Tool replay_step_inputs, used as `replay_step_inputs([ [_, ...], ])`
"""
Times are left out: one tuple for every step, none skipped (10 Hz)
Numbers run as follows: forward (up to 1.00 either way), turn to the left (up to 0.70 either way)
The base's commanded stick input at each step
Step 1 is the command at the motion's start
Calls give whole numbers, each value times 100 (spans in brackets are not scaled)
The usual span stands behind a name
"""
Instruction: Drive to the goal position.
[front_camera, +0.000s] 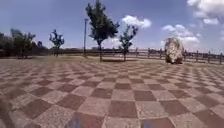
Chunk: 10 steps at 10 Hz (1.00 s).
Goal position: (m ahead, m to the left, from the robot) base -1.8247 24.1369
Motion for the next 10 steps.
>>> replay_step_inputs([
  [85, 0],
  [85, 0],
  [85, 0],
  [85, 0],
  [85, 0],
  [85, 0],
  [85, 0],
  [85, 0],
  [85, 0],
  [85, 0],
])
